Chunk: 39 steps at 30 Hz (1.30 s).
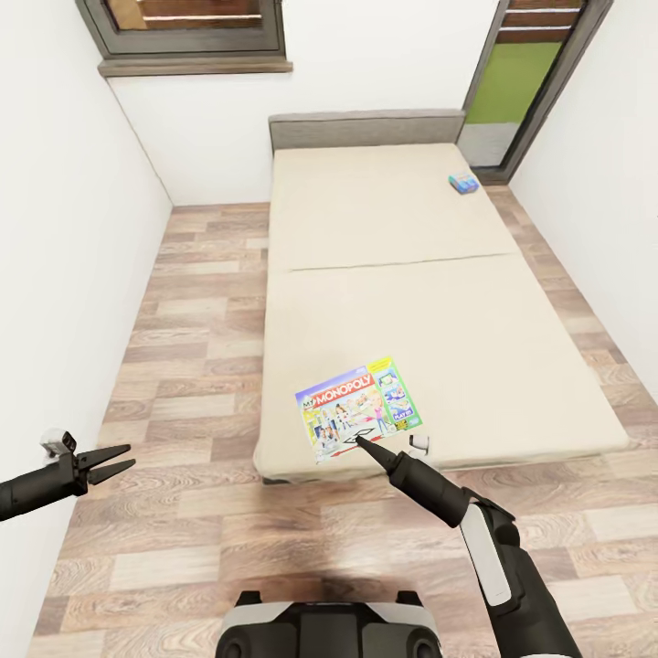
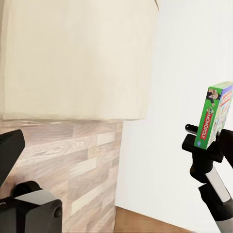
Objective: Put all the toys in the child's room - the three board games (two on the bed and one on the table), the two jigsaw puzzles on the table, and the tennis ball on the table - inside the toy box on the table in the child's room.
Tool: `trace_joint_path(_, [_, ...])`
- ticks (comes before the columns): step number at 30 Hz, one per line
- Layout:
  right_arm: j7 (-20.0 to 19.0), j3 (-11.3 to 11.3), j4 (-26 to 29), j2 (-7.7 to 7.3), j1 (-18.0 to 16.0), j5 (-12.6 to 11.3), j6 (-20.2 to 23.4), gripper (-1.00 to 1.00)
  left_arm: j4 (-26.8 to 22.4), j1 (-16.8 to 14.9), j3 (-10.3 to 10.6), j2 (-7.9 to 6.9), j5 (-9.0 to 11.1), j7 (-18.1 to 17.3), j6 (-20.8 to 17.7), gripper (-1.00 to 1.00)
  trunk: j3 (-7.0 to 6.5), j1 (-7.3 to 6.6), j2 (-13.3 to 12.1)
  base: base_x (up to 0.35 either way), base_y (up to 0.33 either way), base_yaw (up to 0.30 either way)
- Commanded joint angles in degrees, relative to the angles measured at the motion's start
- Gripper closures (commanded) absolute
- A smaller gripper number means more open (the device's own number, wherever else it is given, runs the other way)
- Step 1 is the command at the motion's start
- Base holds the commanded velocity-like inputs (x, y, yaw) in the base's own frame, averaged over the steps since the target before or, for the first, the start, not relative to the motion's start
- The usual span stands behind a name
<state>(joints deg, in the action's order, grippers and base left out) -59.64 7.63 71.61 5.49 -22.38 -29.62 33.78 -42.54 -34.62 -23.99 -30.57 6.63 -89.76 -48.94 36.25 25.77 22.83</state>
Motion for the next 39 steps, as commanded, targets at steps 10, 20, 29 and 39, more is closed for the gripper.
trace_joint_path(10, [-0.13,0.10,0.01,0.05,-0.03,-0.09,0.41,1.00,0.00,-0.01,-0.01,-0.08,-0.04,-0.24,-0.66,-1.00,-0.67,0.02,0.09,-0.219,0.000,-0.113])
trace_joint_path(20, [-0.13,0.10,0.02,0.06,-0.03,-0.15,0.41,1.00,0.00,-0.01,-0.08,-0.18,-0.04,-0.24,-0.75,-1.00,-0.96,0.02,0.09,-0.024,0.000,-0.082])
trace_joint_path(29, [-0.13,0.10,0.02,0.05,-0.03,-0.15,0.41,1.00,0.00,-0.01,-0.09,-0.26,-0.02,-0.24,-0.65,-1.00,-1.54,0.02,0.09,-0.001,0.000,-0.206])
trace_joint_path(39, [-0.16,0.10,0.02,0.05,-0.03,-0.15,0.41,1.00,0.00,-0.01,-0.14,-0.55,0.15,-0.24,-0.55,-1.00,-2.20,0.02,0.09,0.000,0.000,-0.216])
